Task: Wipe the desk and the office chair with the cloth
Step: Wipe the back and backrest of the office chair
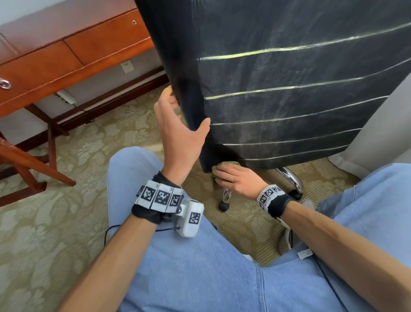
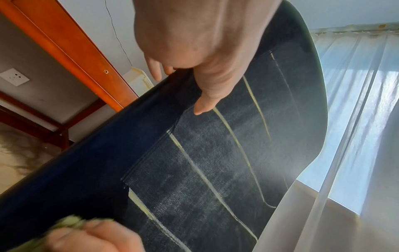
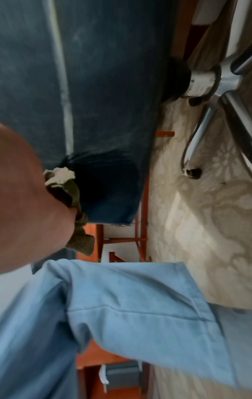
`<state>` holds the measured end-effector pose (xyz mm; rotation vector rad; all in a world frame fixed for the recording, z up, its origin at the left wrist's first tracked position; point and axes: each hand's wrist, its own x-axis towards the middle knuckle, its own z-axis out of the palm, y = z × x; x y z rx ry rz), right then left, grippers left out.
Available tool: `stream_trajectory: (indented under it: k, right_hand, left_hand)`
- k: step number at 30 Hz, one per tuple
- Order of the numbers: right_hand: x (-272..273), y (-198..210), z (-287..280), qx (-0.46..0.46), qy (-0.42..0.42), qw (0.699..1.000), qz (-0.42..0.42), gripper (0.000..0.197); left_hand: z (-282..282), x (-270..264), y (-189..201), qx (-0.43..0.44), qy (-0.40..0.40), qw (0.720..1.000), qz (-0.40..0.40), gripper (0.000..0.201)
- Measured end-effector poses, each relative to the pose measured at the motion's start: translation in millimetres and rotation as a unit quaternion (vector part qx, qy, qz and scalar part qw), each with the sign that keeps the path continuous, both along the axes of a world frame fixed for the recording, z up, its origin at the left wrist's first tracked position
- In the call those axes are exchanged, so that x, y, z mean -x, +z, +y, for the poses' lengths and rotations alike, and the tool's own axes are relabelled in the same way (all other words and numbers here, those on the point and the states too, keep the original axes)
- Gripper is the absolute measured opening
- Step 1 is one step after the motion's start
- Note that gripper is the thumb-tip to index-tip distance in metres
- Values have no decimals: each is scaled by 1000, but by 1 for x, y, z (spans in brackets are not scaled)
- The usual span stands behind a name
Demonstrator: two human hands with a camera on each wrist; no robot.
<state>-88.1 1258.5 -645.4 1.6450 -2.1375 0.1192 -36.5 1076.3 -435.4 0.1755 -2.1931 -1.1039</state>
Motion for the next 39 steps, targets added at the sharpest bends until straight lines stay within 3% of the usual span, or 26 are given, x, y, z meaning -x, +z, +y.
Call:
stream_trajectory:
  k: [4,11,14,19,23,25,30,32,36,39]
  right_hand:
    - [18,17,7,64,-48,997,23,29]
    - [10,-31,39,-29,-74,991,-106,39]
    - [5,-27,35,-67,-58,989,-118,41]
    - [5,13,16,32,-43,998,-28,30]
    - [17,32,24,102,-93,990,-6,28]
    - [20,25,35,84,-110,990,-30,29]
    - [2,-29,58,-89,-123,981,-117,23]
    - [0,-39,61,-115,-139,974,-134,27]
    - [11,-20,42,-80,-97,986,-109,39]
    - [7,7,20,-5,-48,997,-59,30]
  left_hand:
    - [0,2,1,-3,7,1000,9,84]
    - [8,-1,3,-4,17,1000,9,91]
    - [9,-2,2,2,4,1000,8,99]
    - [5,0,3,-2,-11,1000,-8,105]
    - [2,3,2,27,-13,999,-23,109]
    - [2,3,2,51,-3,998,-42,111]
    - [-5,4,4,83,6,994,-70,119]
    - [-11,3,3,89,8,993,-73,117]
    - [-19,-2,1,91,13,994,-54,108]
    - [-16,-2,-3,81,11,995,-50,102]
